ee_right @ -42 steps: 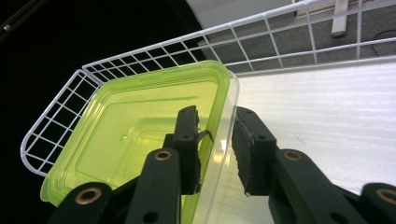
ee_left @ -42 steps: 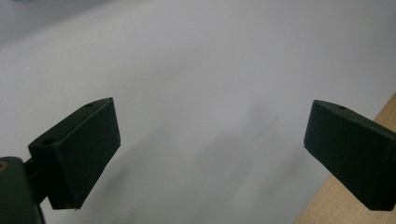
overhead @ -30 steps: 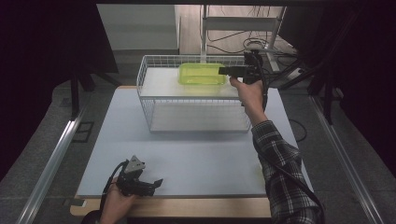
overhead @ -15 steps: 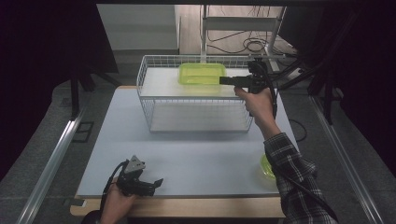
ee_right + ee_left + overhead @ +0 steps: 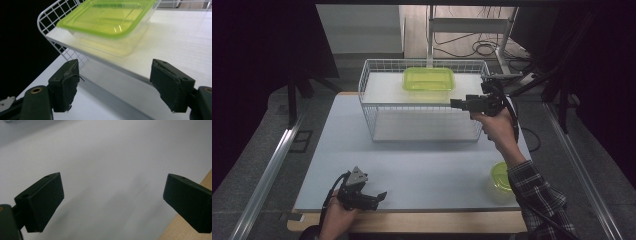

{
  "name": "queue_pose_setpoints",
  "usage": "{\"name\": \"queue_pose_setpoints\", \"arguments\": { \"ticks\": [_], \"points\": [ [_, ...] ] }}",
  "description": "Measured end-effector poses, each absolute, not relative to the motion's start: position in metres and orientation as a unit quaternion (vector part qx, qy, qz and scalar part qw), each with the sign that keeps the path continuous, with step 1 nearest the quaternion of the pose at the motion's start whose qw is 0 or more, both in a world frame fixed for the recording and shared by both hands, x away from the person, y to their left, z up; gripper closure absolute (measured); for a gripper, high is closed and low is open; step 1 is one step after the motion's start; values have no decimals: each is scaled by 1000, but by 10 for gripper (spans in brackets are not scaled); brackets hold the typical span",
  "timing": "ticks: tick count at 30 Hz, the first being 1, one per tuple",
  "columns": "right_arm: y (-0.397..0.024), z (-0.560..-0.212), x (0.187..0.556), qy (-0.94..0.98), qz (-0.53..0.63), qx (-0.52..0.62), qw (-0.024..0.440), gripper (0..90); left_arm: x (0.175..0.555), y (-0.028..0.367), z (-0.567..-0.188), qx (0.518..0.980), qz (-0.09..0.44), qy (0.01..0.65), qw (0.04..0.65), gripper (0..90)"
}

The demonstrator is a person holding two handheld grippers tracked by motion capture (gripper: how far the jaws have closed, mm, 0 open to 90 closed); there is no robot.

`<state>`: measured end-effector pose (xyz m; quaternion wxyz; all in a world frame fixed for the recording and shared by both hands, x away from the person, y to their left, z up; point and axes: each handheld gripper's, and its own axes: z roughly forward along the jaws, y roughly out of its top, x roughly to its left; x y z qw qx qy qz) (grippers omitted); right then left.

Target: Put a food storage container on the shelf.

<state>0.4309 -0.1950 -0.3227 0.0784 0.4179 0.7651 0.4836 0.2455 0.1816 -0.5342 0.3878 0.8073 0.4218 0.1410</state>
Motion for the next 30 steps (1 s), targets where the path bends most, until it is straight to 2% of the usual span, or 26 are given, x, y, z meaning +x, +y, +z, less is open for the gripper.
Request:
{"name": "queue_pose_setpoints", "arguments": {
  "ticks": [18, 23, 26, 30],
  "points": [
    [-215, -363, 398, 791, 453, 402, 87, 159, 246, 181, -535, 811, 138, 419, 383, 28],
    [-222, -375, 390, 794, 447, 405, 75, 146, 246, 180, -535, 812, 138, 419, 383, 27],
    [-228, -383, 385, 795, 443, 407, 75, 154, 246, 180, -535, 812, 138, 418, 382, 27],
    [-238, -391, 379, 796, 432, 415, 82, 243, 246, 180, -535, 813, 139, 418, 382, 27]
  ]
}}
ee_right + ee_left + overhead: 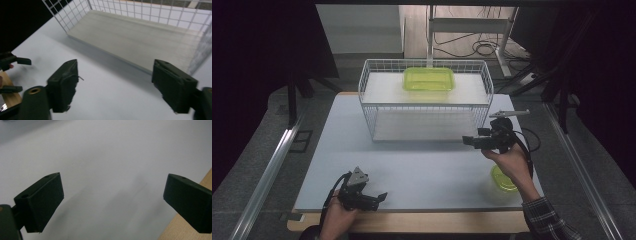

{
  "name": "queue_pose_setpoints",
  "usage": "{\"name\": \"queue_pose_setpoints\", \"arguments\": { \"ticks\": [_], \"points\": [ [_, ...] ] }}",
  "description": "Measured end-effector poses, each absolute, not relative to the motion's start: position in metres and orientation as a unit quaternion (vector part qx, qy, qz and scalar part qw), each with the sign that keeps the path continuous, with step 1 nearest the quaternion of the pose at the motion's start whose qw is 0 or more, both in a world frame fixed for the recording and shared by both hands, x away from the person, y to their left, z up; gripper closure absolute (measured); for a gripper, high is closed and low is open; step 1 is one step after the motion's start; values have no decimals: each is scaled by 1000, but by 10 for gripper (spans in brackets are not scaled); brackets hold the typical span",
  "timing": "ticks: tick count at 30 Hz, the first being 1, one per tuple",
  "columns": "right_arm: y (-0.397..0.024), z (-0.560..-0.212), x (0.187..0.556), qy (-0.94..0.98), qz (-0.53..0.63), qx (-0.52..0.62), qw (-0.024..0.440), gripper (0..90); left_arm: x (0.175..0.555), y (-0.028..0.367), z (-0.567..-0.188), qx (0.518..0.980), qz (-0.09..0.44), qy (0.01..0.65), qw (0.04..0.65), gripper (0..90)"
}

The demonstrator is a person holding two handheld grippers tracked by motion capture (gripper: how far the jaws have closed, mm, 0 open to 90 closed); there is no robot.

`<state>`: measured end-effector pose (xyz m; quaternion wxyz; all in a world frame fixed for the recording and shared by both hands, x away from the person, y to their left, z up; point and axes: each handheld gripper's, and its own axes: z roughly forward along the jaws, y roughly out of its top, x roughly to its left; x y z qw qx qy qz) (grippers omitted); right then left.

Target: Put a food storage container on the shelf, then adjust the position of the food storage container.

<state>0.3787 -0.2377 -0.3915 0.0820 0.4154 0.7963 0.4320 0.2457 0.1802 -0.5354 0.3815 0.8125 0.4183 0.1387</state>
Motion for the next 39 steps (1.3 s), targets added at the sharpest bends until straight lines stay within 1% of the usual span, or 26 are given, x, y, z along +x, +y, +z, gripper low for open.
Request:
{"name": "queue_pose_setpoints", "arguments": {
  "ticks": [7, 10, 16, 20, 27, 39],
  "points": [
    [-256, -400, 366, 802, 418, 419, 84, 450, 246, 180, -536, 814, 139, 418, 379, 27],
    [-266, -405, 360, 804, 411, 421, 86, 558, 246, 180, -536, 814, 139, 418, 380, 27],
    [-289, -413, 349, 805, 393, 432, 108, 781, 246, 179, -536, 814, 140, 417, 379, 27],
    [-307, -417, 340, 798, 388, 446, 120, 875, 246, 179, -536, 814, 140, 418, 378, 27],
    [-334, -425, 326, 783, 383, 471, 132, 889, 246, 179, -536, 814, 141, 418, 377, 27],
    [-362, -440, 313, 768, 371, 500, 153, 887, 246, 179, -536, 814, 142, 419, 376, 27]
  ]
}}
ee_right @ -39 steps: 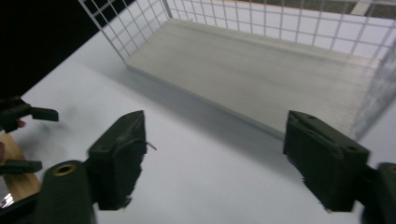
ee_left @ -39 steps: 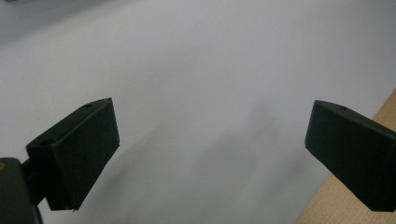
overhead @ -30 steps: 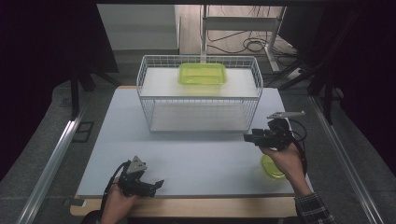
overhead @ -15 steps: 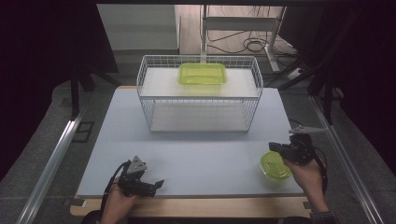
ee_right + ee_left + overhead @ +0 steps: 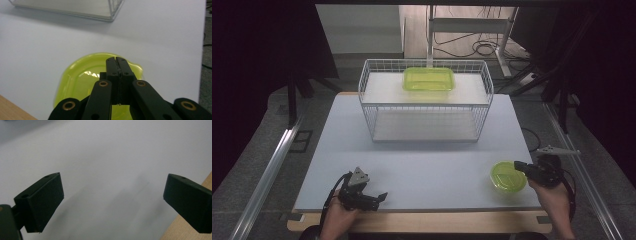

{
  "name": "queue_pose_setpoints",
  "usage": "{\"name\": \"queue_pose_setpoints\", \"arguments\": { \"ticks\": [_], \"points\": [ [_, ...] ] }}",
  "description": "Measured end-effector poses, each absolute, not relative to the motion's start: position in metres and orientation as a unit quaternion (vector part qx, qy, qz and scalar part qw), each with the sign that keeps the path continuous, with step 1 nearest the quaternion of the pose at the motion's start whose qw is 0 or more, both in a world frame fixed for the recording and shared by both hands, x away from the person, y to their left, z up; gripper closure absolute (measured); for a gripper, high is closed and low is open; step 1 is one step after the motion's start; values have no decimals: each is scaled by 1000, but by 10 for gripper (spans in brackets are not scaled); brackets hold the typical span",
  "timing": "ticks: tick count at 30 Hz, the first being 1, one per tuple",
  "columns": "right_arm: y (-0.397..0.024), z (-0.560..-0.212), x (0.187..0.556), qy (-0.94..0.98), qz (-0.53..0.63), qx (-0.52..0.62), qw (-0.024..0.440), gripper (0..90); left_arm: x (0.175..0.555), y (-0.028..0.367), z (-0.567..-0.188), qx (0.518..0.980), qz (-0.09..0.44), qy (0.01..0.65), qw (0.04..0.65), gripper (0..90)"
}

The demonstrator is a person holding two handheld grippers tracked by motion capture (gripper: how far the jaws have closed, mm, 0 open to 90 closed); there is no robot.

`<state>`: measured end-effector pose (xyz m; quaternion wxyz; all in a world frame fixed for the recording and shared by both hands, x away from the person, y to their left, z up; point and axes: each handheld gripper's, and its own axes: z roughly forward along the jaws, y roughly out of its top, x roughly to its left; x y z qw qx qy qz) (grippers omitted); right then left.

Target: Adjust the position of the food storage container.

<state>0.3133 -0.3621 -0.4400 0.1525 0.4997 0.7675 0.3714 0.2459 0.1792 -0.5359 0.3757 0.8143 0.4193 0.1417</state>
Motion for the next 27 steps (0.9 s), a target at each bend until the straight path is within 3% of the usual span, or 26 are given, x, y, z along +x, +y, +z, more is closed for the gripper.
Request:
{"name": "queue_pose_setpoints", "arguments": {
  "ticks": [13, 27],
  "points": [
    [-390, -453, 309, 748, 350, 533, 185, 888, 246, 178, -536, 815, 143, 419, 374, 27],
    [-388, -466, 305, 754, 335, 535, 183, 888, 246, 178, -537, 817, 143, 418, 372, 27]
  ]
}}
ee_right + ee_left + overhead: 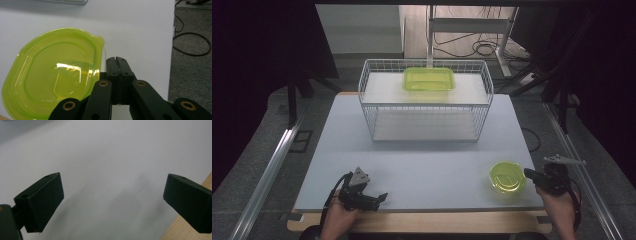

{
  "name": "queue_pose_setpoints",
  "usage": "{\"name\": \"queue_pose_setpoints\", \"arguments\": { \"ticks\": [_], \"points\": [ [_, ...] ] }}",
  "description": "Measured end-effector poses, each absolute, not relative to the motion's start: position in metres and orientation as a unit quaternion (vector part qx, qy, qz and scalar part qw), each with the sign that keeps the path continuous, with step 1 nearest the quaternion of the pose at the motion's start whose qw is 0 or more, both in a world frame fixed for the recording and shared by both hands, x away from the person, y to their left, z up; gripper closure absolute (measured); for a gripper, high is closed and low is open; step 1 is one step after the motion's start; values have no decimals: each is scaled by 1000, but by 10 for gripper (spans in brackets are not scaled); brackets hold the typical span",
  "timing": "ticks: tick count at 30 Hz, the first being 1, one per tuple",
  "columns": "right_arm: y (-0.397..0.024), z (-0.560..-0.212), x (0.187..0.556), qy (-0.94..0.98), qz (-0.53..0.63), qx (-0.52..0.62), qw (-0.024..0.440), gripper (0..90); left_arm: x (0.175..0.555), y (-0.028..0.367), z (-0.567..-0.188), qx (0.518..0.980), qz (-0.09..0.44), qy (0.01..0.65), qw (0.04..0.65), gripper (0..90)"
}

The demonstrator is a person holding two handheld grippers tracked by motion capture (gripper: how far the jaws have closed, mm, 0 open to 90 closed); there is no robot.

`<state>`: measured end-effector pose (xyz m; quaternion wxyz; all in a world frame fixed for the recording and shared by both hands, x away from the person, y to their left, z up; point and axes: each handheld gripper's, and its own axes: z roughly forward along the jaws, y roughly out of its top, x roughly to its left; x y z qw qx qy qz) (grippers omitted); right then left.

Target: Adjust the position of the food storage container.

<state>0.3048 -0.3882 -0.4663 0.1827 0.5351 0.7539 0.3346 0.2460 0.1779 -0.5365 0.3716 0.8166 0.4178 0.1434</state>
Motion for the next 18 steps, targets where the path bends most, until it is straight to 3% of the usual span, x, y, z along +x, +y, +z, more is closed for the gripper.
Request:
{"name": "queue_pose_setpoints", "arguments": {
  "ticks": [18],
  "points": [
    [-355, -476, 293, 765, 344, 524, 151, 887, 246, 177, -537, 820, 144, 415, 367, 28]
  ]
}}
